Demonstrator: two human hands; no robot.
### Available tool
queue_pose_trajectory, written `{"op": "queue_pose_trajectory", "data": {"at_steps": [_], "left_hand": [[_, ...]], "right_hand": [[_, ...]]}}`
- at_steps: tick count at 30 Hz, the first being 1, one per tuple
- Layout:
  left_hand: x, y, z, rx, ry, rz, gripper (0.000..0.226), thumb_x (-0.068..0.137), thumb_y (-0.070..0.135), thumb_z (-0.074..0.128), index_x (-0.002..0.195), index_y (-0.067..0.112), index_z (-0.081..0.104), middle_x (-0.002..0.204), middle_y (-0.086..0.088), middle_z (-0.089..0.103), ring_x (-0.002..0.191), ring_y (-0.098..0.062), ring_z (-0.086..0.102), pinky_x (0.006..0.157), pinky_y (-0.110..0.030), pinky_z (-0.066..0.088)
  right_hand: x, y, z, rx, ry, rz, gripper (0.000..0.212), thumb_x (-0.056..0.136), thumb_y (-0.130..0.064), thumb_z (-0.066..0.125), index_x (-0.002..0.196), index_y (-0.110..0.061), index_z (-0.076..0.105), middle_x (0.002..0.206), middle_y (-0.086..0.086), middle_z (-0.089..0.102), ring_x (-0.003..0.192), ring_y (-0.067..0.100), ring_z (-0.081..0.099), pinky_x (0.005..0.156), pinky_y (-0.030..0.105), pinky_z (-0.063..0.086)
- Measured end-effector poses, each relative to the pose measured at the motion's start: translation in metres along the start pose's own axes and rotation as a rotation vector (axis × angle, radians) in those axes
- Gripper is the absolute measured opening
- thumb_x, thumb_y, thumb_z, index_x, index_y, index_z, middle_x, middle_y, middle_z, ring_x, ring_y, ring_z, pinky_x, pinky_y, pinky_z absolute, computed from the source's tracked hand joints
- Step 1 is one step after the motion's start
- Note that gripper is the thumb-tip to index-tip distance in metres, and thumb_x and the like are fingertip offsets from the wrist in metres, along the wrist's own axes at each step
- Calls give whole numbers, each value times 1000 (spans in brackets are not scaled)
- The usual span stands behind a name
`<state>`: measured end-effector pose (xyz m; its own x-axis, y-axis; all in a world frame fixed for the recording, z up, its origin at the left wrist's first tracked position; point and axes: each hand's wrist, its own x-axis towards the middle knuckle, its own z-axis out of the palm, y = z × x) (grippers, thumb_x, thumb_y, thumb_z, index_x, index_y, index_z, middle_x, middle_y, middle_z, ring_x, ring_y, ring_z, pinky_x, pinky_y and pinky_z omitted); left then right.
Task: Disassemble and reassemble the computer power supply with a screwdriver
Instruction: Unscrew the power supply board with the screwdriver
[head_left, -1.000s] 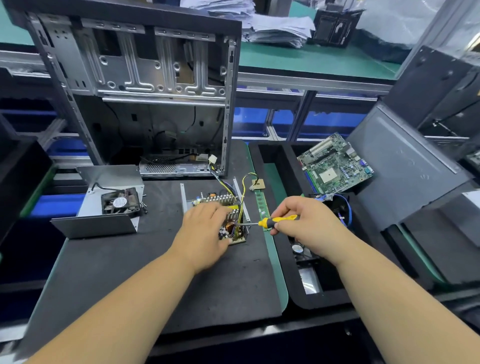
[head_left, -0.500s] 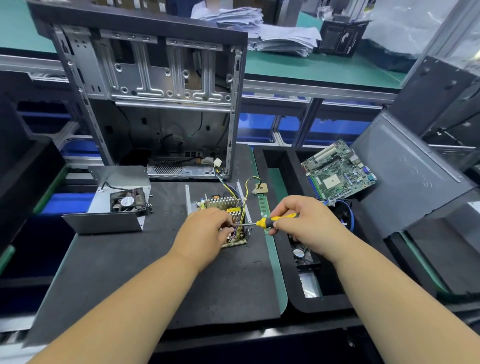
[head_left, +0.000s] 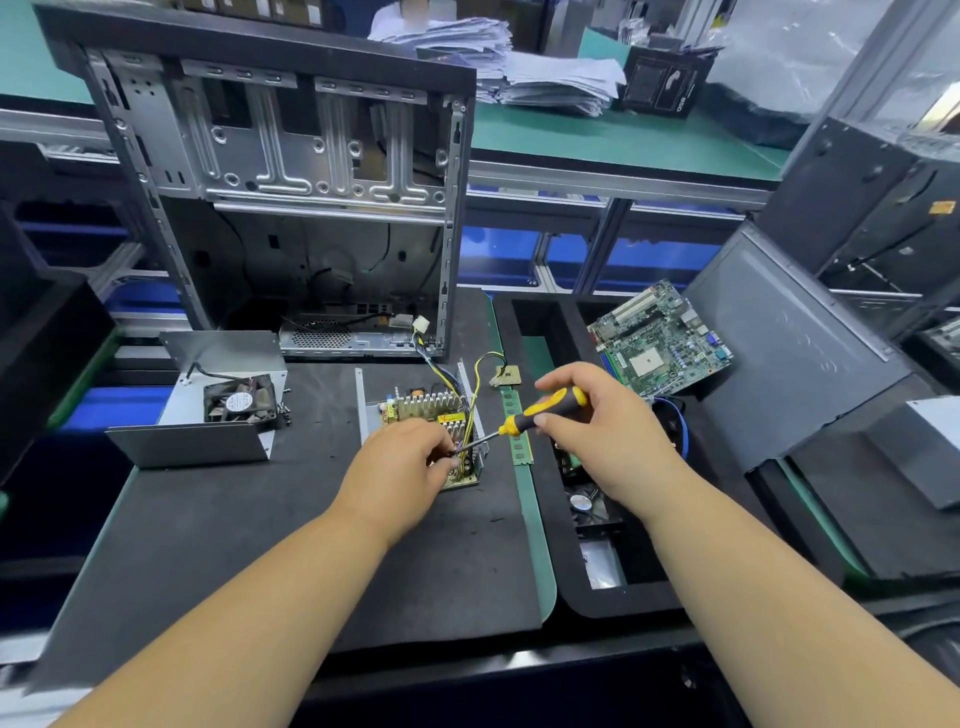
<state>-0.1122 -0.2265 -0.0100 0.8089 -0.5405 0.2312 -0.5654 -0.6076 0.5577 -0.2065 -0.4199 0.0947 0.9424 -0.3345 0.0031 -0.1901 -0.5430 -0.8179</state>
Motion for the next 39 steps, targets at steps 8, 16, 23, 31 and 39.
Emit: {"op": "queue_pose_trajectory", "data": {"at_steps": [8, 16, 23, 31, 39], "left_hand": [[-1, 1, 2, 50, -19, 43, 8, 88, 30, 68, 85, 25, 63, 80, 13, 56, 80, -13, 52, 69, -25, 35], [-2, 1, 3, 83, -17, 73, 9, 89, 32, 66, 88, 25, 62, 86, 11, 60, 85, -15, 54, 81, -31, 43], [-9, -5, 20, 82, 6, 45, 64, 83, 32, 73, 139, 17, 45, 132, -1, 46, 122, -23, 43, 106, -34, 35], [-18, -14, 63, 232, -43, 23, 90, 87, 42, 65, 155, 8, 17, 159, -9, 17, 150, -29, 6, 123, -39, 3], [-5, -29, 73, 273, 136, 18, 86, 72, 40, 79, 143, 4, 45, 145, -14, 46, 138, -32, 32, 119, -47, 21]], "right_hand": [[-3, -1, 4, 31, -13, -113, 29, 93, -13, 61, 93, -41, 53, 85, -15, 70, 83, 4, 71, 80, 35, 53], [-2, 0, 6, 19, -16, -110, 22, 93, -12, 61, 97, -33, 55, 86, -12, 68, 84, 4, 70, 81, 32, 53], [1, 9, 14, -126, -48, -182, 23, 92, -10, 60, 97, -31, 51, 83, -16, 67, 79, -3, 64, 63, 12, 44], [9, 19, 42, -466, -110, -305, 20, 91, -13, 61, 107, -24, 52, 93, -13, 50, 78, 11, 49, 70, 30, 42], [19, 19, 53, -562, -169, -345, 19, 93, -13, 58, 110, -18, 51, 107, -2, 56, 89, 26, 55, 75, 41, 48]]}}
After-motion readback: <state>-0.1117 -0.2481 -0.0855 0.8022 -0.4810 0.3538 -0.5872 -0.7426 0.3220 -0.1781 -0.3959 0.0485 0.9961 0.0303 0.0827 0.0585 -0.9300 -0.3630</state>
